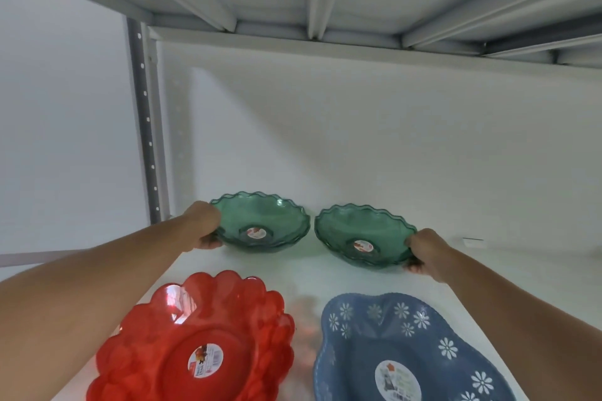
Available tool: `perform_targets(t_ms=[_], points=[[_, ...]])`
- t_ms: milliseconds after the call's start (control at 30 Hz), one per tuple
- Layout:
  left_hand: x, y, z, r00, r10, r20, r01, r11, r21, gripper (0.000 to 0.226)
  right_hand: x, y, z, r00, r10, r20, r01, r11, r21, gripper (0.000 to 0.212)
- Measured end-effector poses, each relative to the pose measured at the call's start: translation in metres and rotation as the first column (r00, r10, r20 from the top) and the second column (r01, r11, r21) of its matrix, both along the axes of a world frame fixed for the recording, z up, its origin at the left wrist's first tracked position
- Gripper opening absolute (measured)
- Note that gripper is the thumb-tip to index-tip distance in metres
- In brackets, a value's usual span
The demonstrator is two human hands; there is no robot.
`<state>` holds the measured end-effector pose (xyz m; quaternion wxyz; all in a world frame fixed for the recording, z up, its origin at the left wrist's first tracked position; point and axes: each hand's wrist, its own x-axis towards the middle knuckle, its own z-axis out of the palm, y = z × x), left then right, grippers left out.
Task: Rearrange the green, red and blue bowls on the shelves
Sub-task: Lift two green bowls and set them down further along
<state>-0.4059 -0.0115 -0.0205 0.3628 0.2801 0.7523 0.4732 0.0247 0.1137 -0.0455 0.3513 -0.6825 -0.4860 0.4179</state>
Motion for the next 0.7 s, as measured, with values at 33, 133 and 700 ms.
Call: perform_targets(t_ms=[33,133,700], points=[[0.002,0.001,0.005,1.0,-0.011,-0.003,0.011,1.0,0.02,0.024,0.004,0.002,0.002,1.0,-0.017,-0.003,0.017,1.0,0.012,0.02],[0.011,0.005,0.015,1.0,-0.02,-0.004,0.02,0.997,0.076,0.025,0.014,0.004,0.005,0.997,-0.07,-0.026,0.072,0.996,0.057,0.016],[0.146,-0.025,0.032,0.998,-0.064,-0.029,0.068,0.986,0.152,0.022,0.159,-0.058,0.011,0.983,-0.179,-0.046,0.183,0.975,0.126,0.019]])
